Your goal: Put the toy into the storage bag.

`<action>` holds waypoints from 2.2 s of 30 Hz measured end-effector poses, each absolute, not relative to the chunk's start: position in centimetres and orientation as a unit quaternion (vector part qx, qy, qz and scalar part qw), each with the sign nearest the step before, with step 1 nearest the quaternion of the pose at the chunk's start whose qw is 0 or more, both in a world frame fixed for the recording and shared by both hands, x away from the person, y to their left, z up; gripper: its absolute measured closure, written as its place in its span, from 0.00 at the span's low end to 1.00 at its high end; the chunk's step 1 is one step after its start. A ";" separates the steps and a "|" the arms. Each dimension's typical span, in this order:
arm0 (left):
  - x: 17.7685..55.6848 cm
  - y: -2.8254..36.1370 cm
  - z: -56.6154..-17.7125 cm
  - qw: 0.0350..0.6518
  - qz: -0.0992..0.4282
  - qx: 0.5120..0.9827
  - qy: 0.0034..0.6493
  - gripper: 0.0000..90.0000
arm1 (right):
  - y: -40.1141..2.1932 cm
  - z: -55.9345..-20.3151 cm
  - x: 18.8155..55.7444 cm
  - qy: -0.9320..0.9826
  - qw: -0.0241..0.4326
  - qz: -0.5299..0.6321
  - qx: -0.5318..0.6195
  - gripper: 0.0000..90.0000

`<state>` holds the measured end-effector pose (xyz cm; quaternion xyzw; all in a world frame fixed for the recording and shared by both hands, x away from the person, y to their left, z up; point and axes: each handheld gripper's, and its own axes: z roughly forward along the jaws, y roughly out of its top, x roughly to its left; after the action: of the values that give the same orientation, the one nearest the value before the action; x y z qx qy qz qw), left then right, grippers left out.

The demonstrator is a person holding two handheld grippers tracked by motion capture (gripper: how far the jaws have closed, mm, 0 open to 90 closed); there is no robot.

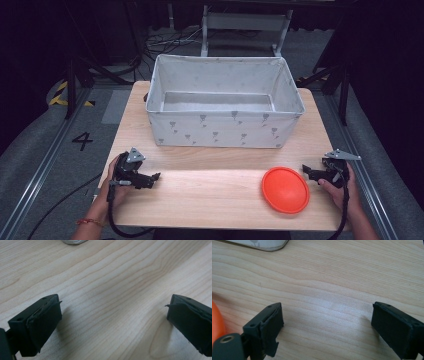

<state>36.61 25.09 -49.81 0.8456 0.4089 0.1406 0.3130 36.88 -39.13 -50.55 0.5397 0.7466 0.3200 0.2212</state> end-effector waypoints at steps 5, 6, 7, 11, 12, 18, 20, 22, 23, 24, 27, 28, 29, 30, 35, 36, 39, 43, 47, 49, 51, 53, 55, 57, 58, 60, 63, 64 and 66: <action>36.2 25.4 -49.9 0.317 0.139 0.849 0.400 0.00 | -39.2 -50.5 36.9 0.749 0.220 0.321 0.537 0.12; 36.1 25.6 -49.8 0.318 0.134 0.852 0.394 0.00 | -39.2 -50.5 36.9 0.749 0.220 0.321 0.536 0.12; 36.1 25.8 -49.8 0.318 0.134 0.857 0.383 0.00 | -39.2 -50.5 36.8 0.750 0.220 0.321 0.535 0.12; 36.0 25.9 -49.8 0.321 0.127 0.857 0.382 0.00 | -39.2 -50.5 36.8 0.755 0.213 0.321 0.530 0.12; 36.1 26.0 -49.8 0.321 0.129 0.858 0.381 0.00 | -39.2 -50.4 36.8 0.756 0.212 0.320 0.530 0.14; 36.0 26.0 -49.8 0.319 0.130 0.857 0.384 0.00 | -39.6 -49.1 36.3 0.754 0.169 0.356 0.525 0.25; 36.0 26.0 -49.8 0.319 0.130 0.857 0.382 0.00 | -39.4 -47.9 35.7 0.755 0.162 0.377 0.512 0.25; 36.0 26.1 -49.8 0.318 0.131 0.858 0.382 0.00 | -39.1 -47.2 35.3 0.760 0.155 0.389 0.497 0.25; 36.0 26.1 -49.8 0.318 0.132 0.858 0.382 0.00 | -38.8 -46.8 35.0 0.767 0.153 0.388 0.487 0.24; 36.0 26.0 -49.8 0.319 0.130 0.857 0.384 0.00 | -38.5 -46.5 34.8 0.774 0.153 0.386 0.478 0.23; 36.0 26.0 -49.8 0.319 0.131 0.856 0.385 0.00 | -37.6 -46.1 34.5 0.790 0.153 0.383 0.454 0.20; 36.0 26.0 -49.8 0.319 0.131 0.856 0.386 0.00 | -37.2 -46.1 34.4 0.795 0.152 0.382 0.446 0.20; 35.9 26.0 -49.8 0.319 0.131 0.856 0.386 0.00 | -36.8 -46.1 34.3 0.801 0.149 0.381 0.438 0.20; 35.9 26.0 -49.8 0.319 0.131 0.855 0.386 0.00 | -36.3 -46.1 34.3 0.807 0.142 0.376 0.432 0.20; 35.9 26.0 -49.8 0.319 0.131 0.855 0.387 0.00 | -34.6 -46.8 34.2 0.833 0.127 0.359 0.402 0.22; 35.9 26.0 -49.8 0.319 0.131 0.855 0.387 0.00 | -34.4 -47.1 34.3 0.836 0.125 0.354 0.401 0.22; 35.9 26.0 -49.8 0.319 0.131 0.855 0.387 0.00 | -34.3 -47.7 34.5 0.843 0.117 0.341 0.400 0.22; 35.9 26.0 -49.8 0.319 0.131 0.855 0.387 0.00 | -34.5 -48.6 34.8 0.847 0.100 0.329 0.405 0.22; 35.9 26.0 -49.8 0.318 0.133 0.855 0.387 0.01 | -34.1 -48.8 34.7 0.856 0.077 0.330 0.389 0.26; 35.9 26.0 -49.8 0.318 0.133 0.855 0.387 0.01 | -33.8 -48.8 34.6 0.861 0.070 0.331 0.379 0.27; 35.9 26.0 -49.8 0.318 0.133 0.855 0.387 0.01 | -33.3 -48.8 34.4 0.869 0.085 0.320 0.369 0.31; 35.9 26.0 -49.8 0.318 0.133 0.856 0.386 0.01 | -33.0 -48.7 34.5 0.868 0.085 0.317 0.373 0.33; 35.9 26.0 -49.8 0.318 0.133 0.855 0.387 0.01 | -33.1 -48.6 34.7 0.865 0.086 0.319 0.378 0.42; 35.9 26.0 -49.8 0.318 0.133 0.856 0.386 0.01 | -33.4 -48.5 34.9 0.856 0.082 0.326 0.392 0.54; 35.9 26.0 -49.8 0.318 0.133 0.855 0.387 0.01 | -33.7 -48.5 35.1 0.852 0.080 0.332 0.396 0.59; 35.9 26.0 -49.8 0.318 0.133 0.855 0.387 0.01 | -33.9 -48.5 35.1 0.849 0.076 0.337 0.400 0.63; 35.9 26.0 -49.8 0.318 0.133 0.855 0.387 0.01 | -34.5 -48.2 35.1 0.843 0.070 0.349 0.403 0.73; 35.9 26.0 -49.8 0.318 0.133 0.855 0.387 0.01 | -34.7 -47.6 35.0 0.842 0.069 0.359 0.396 0.79; 35.9 26.0 -49.8 0.318 0.133 0.855 0.387 0.01 | -34.8 -47.3 34.9 0.842 0.068 0.365 0.393 0.81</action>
<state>35.91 26.04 -49.80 0.8553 0.3867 0.1331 0.3182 34.93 -34.78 -47.32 0.3925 0.8416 0.3647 0.0684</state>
